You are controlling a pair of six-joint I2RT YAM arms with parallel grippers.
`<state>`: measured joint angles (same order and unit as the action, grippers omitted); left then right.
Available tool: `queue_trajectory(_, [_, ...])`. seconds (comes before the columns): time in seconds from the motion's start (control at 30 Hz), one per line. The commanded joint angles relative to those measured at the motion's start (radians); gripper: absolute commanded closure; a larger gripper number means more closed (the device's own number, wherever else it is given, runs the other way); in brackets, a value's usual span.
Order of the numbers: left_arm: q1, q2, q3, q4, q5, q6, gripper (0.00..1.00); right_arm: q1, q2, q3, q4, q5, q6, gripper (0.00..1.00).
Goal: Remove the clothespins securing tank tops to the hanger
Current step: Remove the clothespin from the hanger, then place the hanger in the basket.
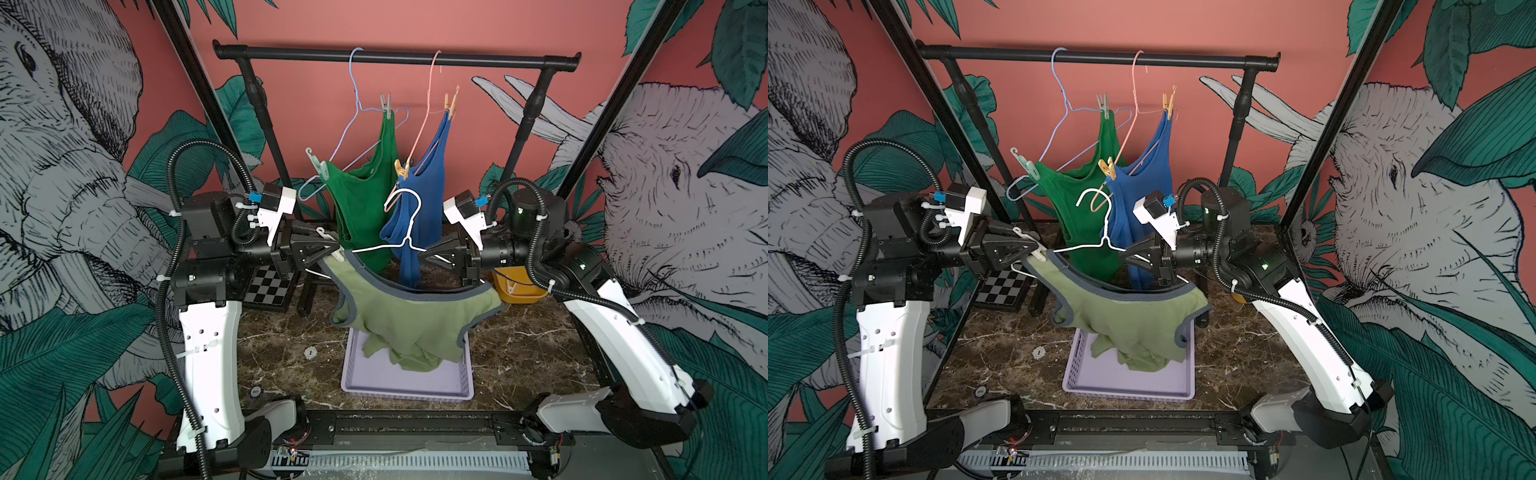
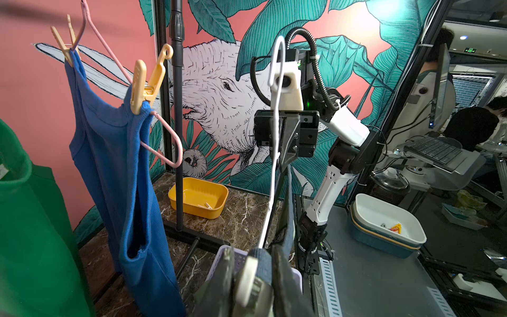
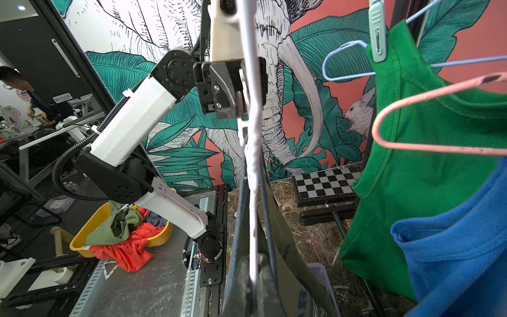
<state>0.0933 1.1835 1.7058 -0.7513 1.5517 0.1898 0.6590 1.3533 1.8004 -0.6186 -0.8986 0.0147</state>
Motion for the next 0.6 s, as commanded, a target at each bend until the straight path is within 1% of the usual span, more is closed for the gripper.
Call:
queue_trajectory(0.0, [0.004, -0.001, 0.038, 0.033, 0.093, -0.030, 1.00, -0.008, -0.006, -0.014, 0.026, -0.026, -0.014, 1.00])
queue_trajectory(0.13, [0.003, 0.002, 0.050, 0.111, 0.084, -0.114, 1.00, -0.013, -0.015, -0.055, 0.005, -0.017, -0.025, 1.00])
queue_trajectory(0.2, [0.003, 0.003, 0.060, 0.120, 0.071, -0.134, 1.00, -0.015, -0.026, -0.091, 0.006, -0.010, -0.024, 1.00])
queue_trajectory(0.3, [0.002, 0.007, 0.069, 0.125, 0.027, -0.152, 1.00, -0.015, -0.046, -0.179, 0.039, -0.003, -0.007, 1.00])
queue_trajectory(0.43, [0.000, 0.003, 0.050, 0.193, 0.002, -0.236, 1.00, -0.015, -0.083, -0.332, 0.101, -0.004, 0.033, 1.00])
queue_trajectory(0.57, [-0.006, -0.002, 0.048, 0.191, -0.013, -0.252, 1.00, -0.015, -0.122, -0.468, 0.155, 0.025, 0.056, 1.00])
